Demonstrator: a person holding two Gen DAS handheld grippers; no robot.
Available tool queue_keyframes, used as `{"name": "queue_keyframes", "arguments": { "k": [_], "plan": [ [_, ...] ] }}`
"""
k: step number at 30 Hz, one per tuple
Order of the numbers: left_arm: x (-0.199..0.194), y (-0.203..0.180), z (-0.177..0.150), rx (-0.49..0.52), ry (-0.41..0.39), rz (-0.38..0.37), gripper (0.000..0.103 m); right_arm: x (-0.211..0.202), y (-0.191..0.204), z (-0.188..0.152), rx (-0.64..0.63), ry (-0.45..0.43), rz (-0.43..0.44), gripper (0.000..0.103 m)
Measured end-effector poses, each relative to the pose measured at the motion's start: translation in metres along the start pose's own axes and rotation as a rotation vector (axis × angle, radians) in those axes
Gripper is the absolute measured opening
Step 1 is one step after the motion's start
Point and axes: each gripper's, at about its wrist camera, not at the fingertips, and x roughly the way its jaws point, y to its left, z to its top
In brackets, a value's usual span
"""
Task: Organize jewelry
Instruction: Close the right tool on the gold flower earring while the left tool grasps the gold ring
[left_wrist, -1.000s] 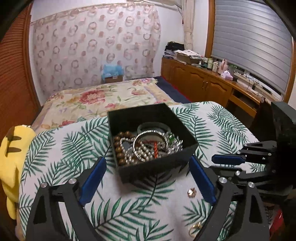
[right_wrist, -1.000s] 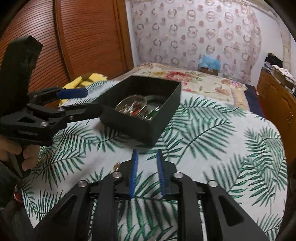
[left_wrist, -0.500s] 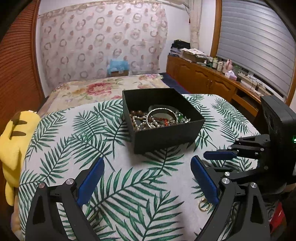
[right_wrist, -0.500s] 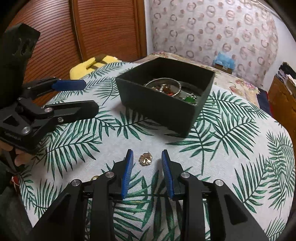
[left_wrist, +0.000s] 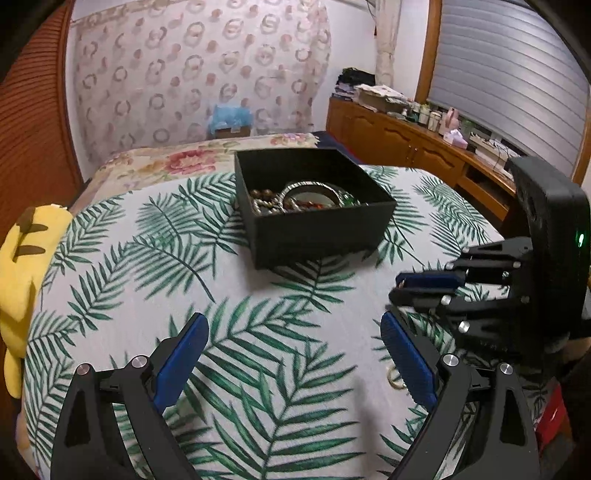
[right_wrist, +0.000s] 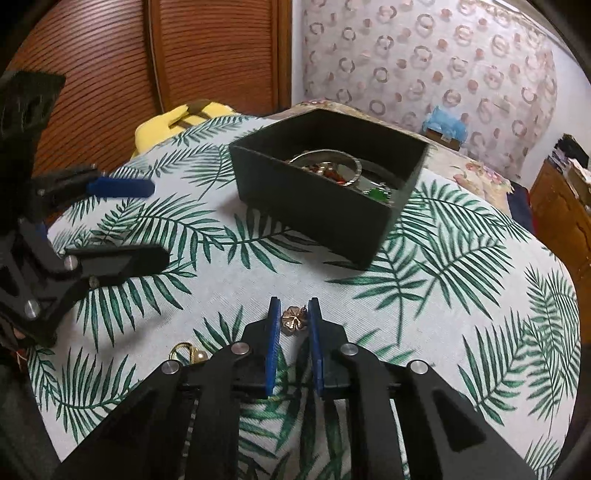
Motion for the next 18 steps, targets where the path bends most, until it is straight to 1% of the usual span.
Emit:
{"name": "queue_keyframes", "arguments": {
  "k": [5, 9, 12, 13, 14, 18],
  "plan": [
    [0.0, -0.014, -0.005, 0.03, 0.015, -0.028, 0.091, -0.018, -0.006, -0.011, 0.037, -0.037, -0.015, 0.017],
    [0.0, -0.027, -0.009, 0.066, 0.032, -0.07, 0.091, -0.027, -0.011, -0.017, 0.052, -0.049, -0.019, 0.017],
    [0.002, -0.037, -0.013, 0.099, 0.045, -0.087, 0.09, -0.029, -0.013, -0.019, 0.058, -0.051, -0.022, 0.017],
    [0.003, -0.04, -0.014, 0.113, 0.051, -0.091, 0.085, -0.029, -0.014, -0.02, 0.06, -0.05, -0.023, 0.017],
    [0.005, -0.043, -0.016, 0.122, 0.059, -0.095, 0.077, -0.029, -0.015, -0.02, 0.063, -0.05, -0.023, 0.017],
    [0.008, -0.049, -0.018, 0.146, 0.081, -0.102, 0.066, -0.029, -0.015, -0.022, 0.063, -0.05, -0.022, 0.017]
  ]
}}
